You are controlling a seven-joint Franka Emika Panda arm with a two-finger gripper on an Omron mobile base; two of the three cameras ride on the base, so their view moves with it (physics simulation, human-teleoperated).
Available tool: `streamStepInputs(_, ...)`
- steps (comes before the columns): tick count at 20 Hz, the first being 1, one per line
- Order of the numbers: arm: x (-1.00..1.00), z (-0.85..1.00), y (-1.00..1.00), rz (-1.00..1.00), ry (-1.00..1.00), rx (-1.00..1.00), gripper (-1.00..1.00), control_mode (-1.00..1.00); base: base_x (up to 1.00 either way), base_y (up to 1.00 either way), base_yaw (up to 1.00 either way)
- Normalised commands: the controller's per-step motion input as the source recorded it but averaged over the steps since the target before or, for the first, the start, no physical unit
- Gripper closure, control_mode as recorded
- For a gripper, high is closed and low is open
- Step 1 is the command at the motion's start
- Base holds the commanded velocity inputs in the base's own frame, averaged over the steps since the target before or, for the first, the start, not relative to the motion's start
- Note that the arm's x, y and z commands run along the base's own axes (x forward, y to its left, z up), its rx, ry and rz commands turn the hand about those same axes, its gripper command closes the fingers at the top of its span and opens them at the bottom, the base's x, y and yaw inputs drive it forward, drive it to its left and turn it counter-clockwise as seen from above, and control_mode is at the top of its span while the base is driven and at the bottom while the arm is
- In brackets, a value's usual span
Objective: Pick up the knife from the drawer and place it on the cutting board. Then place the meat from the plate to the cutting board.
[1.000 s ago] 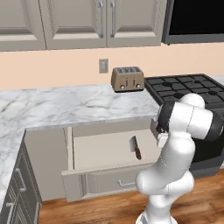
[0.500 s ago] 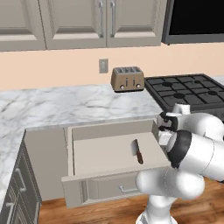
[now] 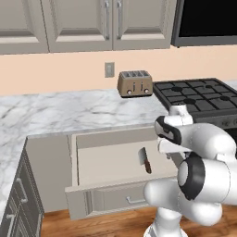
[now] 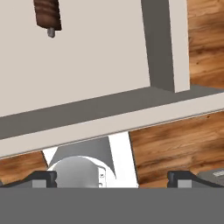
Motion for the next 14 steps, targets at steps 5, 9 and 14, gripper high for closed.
streamStepInputs(5,0.05,0.0,0.28,0.1,0.18,0.0,-1.0,-1.0,0.0,0.0,0.0)
streamStepInputs(9,0.08,-0.26,0.42,0.17,0.12,0.04,-1.0,-1.0,0.0,0.0,0.0)
streamStepInputs(14,0.03,-0.2,0.19,0.12,0.02,0.17,-1.0,-1.0,0.0,0.0,0.0)
